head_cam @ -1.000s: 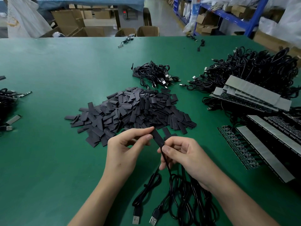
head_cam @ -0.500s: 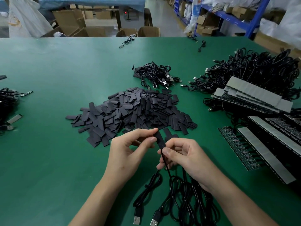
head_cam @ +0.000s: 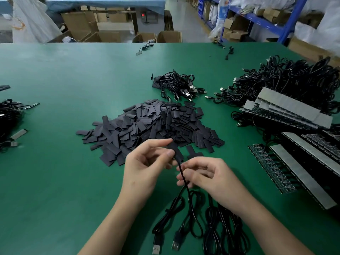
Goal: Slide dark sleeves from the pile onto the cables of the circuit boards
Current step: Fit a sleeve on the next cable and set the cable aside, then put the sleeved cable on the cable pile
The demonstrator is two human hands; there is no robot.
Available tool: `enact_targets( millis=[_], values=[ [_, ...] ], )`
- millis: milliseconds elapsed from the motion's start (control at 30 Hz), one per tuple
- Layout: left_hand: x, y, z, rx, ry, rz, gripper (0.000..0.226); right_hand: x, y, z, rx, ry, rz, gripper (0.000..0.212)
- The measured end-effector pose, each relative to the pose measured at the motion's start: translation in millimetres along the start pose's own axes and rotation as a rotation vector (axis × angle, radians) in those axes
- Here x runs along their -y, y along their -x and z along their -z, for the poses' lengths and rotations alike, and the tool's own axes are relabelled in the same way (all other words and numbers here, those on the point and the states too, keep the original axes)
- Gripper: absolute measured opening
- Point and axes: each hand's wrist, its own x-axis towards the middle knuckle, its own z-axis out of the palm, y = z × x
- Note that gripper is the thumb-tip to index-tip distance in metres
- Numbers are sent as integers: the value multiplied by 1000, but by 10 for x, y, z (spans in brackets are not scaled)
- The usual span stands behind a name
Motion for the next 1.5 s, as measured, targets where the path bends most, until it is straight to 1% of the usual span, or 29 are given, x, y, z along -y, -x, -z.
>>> enact_targets(
  millis=[67, 133, 167, 233, 367, 500, 567, 700, 800, 867, 967, 1033, 1067, 1133, 1167, 1233, 1267, 1333, 1400, 1500],
  values=[
    [-12, -31, 24, -77, 73, 18, 21, -8, 18, 2, -16, 211, 64, 28],
    [-12, -59, 45, -152, 148, 37, 21, -9, 39, -20, 5, 446, 174, 30],
    [-7, -71, 59, -181, 183, 51, 21, -7, 44, -41, 28, 529, 210, 31],
    [7, -86, 87, -214, 231, 75, 22, -9, 38, -69, 53, 606, 220, 31],
    [20, -93, 110, -221, 261, 80, 23, -12, 34, -37, 23, 557, 133, 28],
    [3, -115, 132, -281, 305, 88, 25, -10, 46, 6, 81, 499, 28, 47],
    [7, -126, 142, -302, 317, 93, 27, -10, 40, -5, 79, 512, 6, 52],
    [24, -128, 146, -306, 311, 86, 26, 22, 37, -9, 36, 445, 22, 44],
    [20, -121, 176, -261, 268, 96, 27, 56, 40, 53, 18, 190, 41, 37],
    [16, -115, 185, -189, 212, 119, 37, 88, 23, 109, -42, 31, 56, 35],
    [18, -93, 158, -83, 123, 157, 54, 176, -43, 205, -220, -2, 93, 35],
    [37, -66, 120, -11, 6, 156, 56, 282, -146, 287, -328, 21, 111, 36],
    [50, -55, 95, 26, -91, 141, 49, 351, -231, 335, -368, 49, 119, 35],
    [87, -30, 59, 105, -369, 57, 30, 507, -472, 455, -433, 157, 145, 32],
    [104, -11, 39, 159, -522, -2, 28, 596, -622, 522, -461, 234, 159, 32],
    [118, 28, 5, 298, -790, -91, 39, 776, -981, 660, -509, 403, 189, 33],
    [123, 53, -9, 356, -881, -107, 46, 859, -1168, 731, -525, 491, 202, 35],
    [150, 67, -14, 421, -992, -108, 60, 1000, -1585, 860, -548, 657, 213, 38],
    [172, 67, -17, 445, -1045, -85, 71, 1115, -1995, 957, -556, 779, 200, 41],
    [189, 57, -20, 478, -1070, -67, 78, 1224, -2541, 1024, -539, 975, 152, 47]
  ],
)
